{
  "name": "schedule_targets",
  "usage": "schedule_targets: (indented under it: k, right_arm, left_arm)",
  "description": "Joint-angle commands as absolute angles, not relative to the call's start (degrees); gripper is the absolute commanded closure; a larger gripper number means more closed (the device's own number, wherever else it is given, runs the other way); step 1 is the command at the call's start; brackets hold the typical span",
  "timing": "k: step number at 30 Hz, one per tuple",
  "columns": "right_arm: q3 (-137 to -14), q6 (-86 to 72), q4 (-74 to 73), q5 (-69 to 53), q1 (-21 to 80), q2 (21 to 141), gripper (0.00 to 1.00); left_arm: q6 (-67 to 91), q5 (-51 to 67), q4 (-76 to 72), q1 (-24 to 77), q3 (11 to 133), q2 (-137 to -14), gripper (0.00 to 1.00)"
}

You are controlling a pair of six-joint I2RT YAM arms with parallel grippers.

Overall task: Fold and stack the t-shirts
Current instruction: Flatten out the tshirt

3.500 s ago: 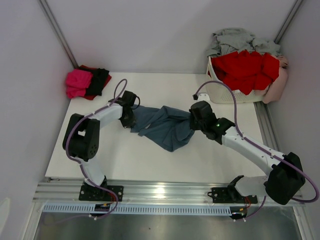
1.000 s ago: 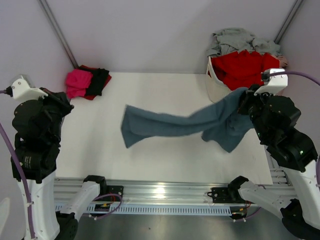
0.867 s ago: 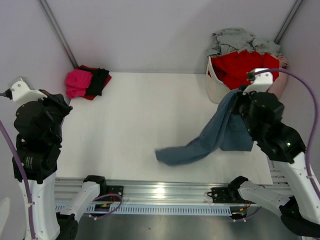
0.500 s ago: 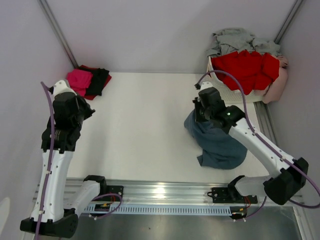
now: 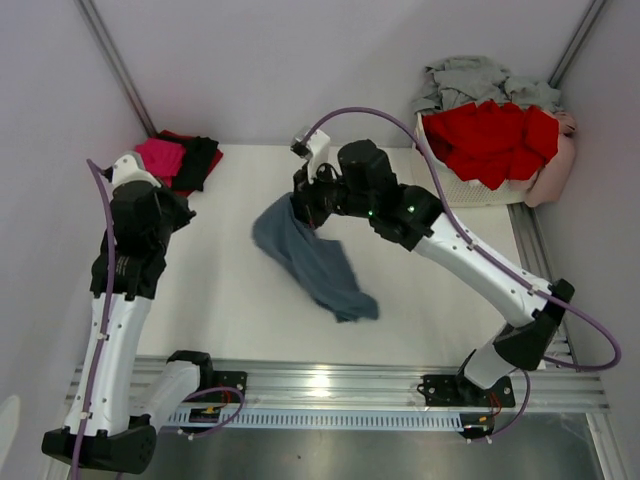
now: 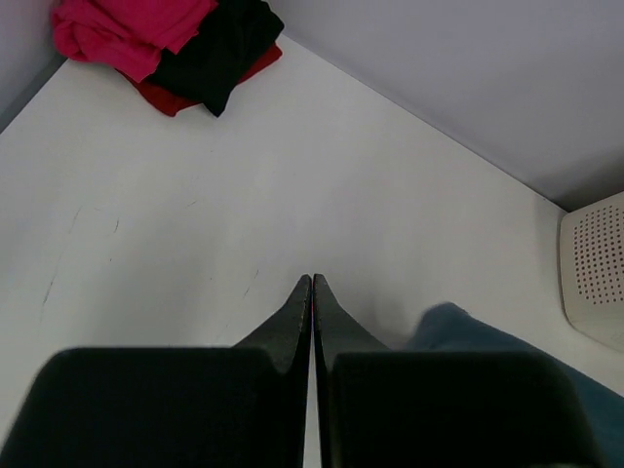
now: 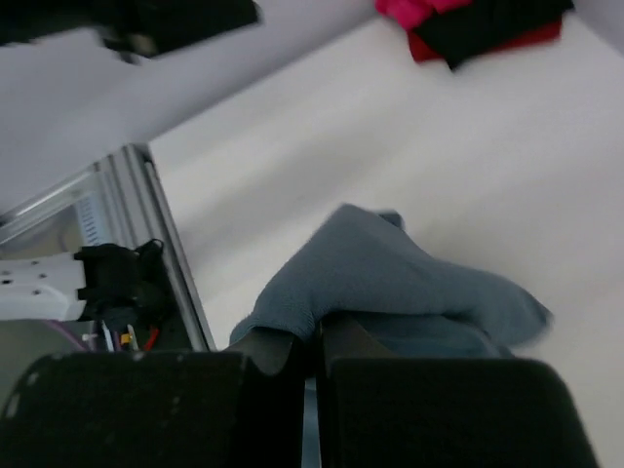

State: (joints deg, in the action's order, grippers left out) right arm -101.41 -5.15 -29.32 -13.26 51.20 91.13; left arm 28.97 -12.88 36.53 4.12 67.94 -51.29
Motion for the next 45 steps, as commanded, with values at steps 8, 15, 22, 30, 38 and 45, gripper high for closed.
schedule_targets:
  k: [8,15,22,30,38,45]
  right_arm:
    - [-102.51,-2.54,-34.71,35.49,42.64,95.27,1.00]
    - [-87.20,-7.82,-34.98,41.92,42.80,89.65,1.00]
    - [-87.98,-6.15,-35.15,43.94,49.39,91.58,1.00]
    - [-87.54,-6.68,-34.81,42.37,50.80,92.81,1.00]
    - [-87.89,-2.29,-30.77,42.61,51.34,88.69,1.00]
    - [-80.28,1.63,-19.86,61.23,47.71,66.75,1.00]
  left_arm:
    - [28.74,-15.29,33.84,6.15,70.14,-53.61,0.99]
    - [28.21,-14.42,33.05,7.38,69.87,-54.67,0.99]
    - [28.04,-10.81,31.73,7.38,69.08,-54.76,0.99]
    - [27.69,-3.78,28.83,7.65,66.19,-54.41,0.99]
    - [26.63,-2.20,27.78,8.61,66.18,-54.40,0.99]
    - [26.11,-2.55,28.04,10.54,66.80,-54.23,0.99]
